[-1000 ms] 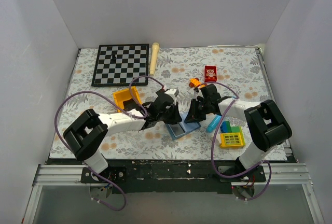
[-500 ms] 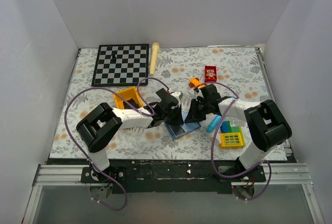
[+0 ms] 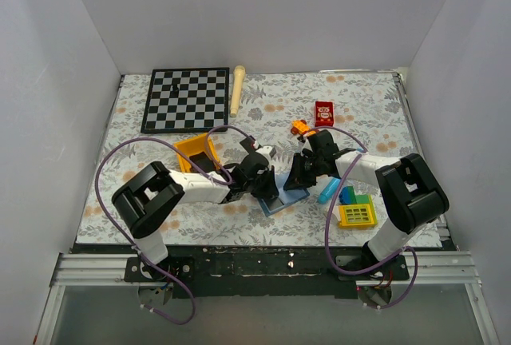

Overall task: Put the credit cards into the card holder
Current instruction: Turn over the card slot in the card holder.

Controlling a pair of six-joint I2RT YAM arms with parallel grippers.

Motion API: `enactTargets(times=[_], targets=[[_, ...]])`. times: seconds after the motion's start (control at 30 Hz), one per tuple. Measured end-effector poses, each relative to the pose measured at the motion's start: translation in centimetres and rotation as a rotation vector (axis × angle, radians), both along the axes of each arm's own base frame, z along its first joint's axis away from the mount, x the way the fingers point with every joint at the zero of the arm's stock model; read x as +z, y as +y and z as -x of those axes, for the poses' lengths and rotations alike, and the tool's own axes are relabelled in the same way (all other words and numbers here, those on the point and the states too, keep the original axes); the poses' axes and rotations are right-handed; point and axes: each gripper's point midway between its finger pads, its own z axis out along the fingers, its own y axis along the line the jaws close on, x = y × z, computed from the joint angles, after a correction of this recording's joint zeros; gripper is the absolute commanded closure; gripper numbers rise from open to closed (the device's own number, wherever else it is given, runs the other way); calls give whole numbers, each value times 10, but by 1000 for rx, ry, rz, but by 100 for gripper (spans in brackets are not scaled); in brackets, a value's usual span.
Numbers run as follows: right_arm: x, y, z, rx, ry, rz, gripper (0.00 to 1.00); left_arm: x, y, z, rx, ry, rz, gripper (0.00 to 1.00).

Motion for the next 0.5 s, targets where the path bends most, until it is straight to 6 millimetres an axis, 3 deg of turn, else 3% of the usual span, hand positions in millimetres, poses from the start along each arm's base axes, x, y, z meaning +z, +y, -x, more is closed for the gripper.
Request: enactTargets(times=[0.17, 0.5], targets=[[0, 0, 0, 0, 0, 4, 80, -1, 4, 4, 7, 1, 6, 100], [5, -6, 0, -15, -24, 32, 71, -1, 5, 4, 13, 3, 15, 100]])
